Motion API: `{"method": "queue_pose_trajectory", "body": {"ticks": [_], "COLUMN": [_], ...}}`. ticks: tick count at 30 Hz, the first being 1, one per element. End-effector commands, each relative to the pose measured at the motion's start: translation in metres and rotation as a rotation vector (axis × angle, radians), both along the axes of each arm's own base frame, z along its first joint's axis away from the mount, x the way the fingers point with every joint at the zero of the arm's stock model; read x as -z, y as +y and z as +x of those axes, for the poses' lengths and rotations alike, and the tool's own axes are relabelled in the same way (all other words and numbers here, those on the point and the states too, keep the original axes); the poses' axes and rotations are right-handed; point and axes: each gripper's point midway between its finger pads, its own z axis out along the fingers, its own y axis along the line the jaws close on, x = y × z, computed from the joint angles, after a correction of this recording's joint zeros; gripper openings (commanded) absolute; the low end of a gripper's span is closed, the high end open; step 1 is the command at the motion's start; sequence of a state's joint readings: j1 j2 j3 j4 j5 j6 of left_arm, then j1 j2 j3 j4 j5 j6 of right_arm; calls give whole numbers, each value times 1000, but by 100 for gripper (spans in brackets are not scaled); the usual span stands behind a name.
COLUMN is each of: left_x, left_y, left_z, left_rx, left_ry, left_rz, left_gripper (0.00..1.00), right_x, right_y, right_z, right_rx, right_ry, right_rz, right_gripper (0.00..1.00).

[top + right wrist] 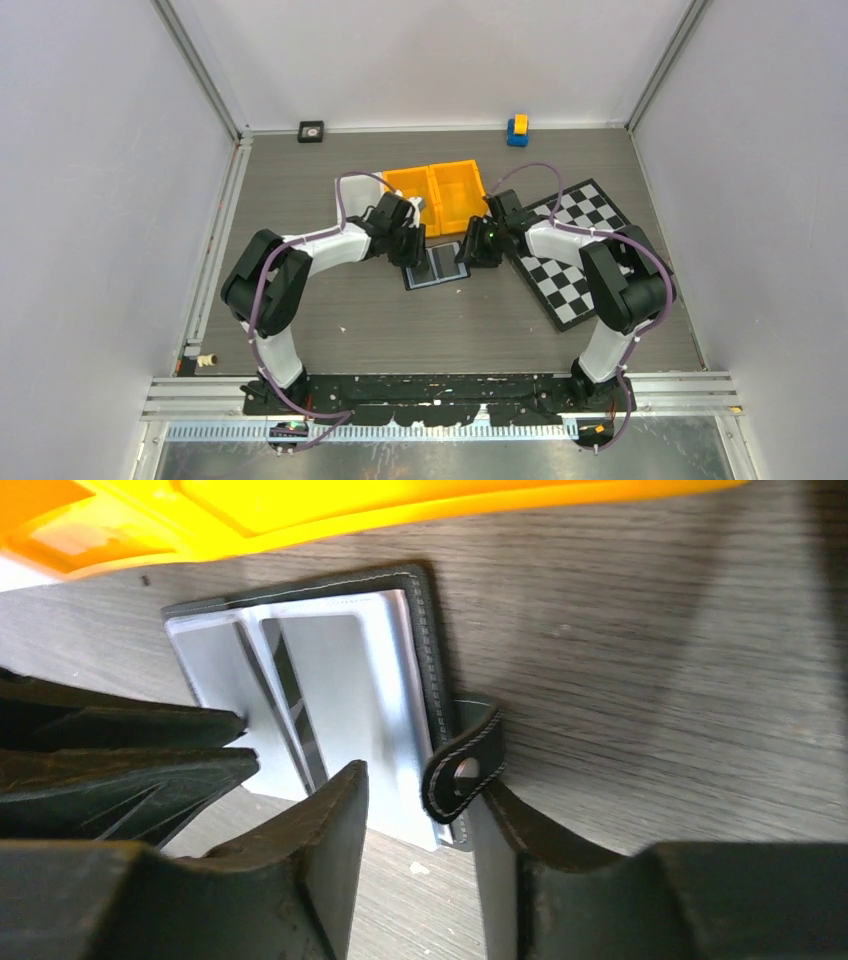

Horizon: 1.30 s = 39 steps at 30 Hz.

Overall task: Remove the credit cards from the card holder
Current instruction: Move the credit card to the storage box.

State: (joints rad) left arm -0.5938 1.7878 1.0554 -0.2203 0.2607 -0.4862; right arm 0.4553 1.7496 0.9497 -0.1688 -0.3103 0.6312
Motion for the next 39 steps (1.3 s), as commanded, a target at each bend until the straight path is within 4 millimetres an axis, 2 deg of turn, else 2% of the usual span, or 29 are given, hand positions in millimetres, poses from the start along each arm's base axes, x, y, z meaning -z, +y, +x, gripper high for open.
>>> {"method": "queue_pose_trajectory", "body": {"ticks": [1,3,8,12,15,17,18,20,23,25,28,30,36,39], "left_x": [26,25,24,17,10,9,9,9,7,7,7,7,6,6], "left_y": [20,20,18,15,15,16,16,17,17,17,16,15,12,12], "left_z": [-7,-5,-6,-7,-7,-7,-6,-6,-6,-6,-6,-6,-7,-7], "left_rx": [3,2,10,16,13,8,8,6,5,6,9,12,18,23], "left_ry": [36,30,27,14,-6,-11,-12,-12,-16,-18,-20,-18,-17,-21], "left_rz": [122,122,110,81,66,69,71,76,70,68,62,60,43,40], "left_gripper": [27,27,27,27,27,27,27,27,27,27,27,27,27,27], "right_x": [16,19,16,-3,-9,-8,-8,-9,-8,-7,-4,1,11,9], "right_y": [-12,-16,-3,-1,-8,-18,-24,-37,-46,-42,-34,-28,-19,-6], "right_z": [-3,-2,-6,-4,-2,1,1,5,9,10,13,14,17,12], "right_rx": [14,22,-8,15,38,55,64,96,119,110,86,66,35,-1], "right_ry": [26,24,46,-8,-32,-45,-51,-74,-92,-96,-94,-82,-67,-57], "right_rz": [-89,-113,-47,21,13,-48,-82,-150,-212,-207,-184,-183,-201,-133], "right_gripper": [42,32,3,0,0,6,13,41,67,73,76,76,65,70]}}
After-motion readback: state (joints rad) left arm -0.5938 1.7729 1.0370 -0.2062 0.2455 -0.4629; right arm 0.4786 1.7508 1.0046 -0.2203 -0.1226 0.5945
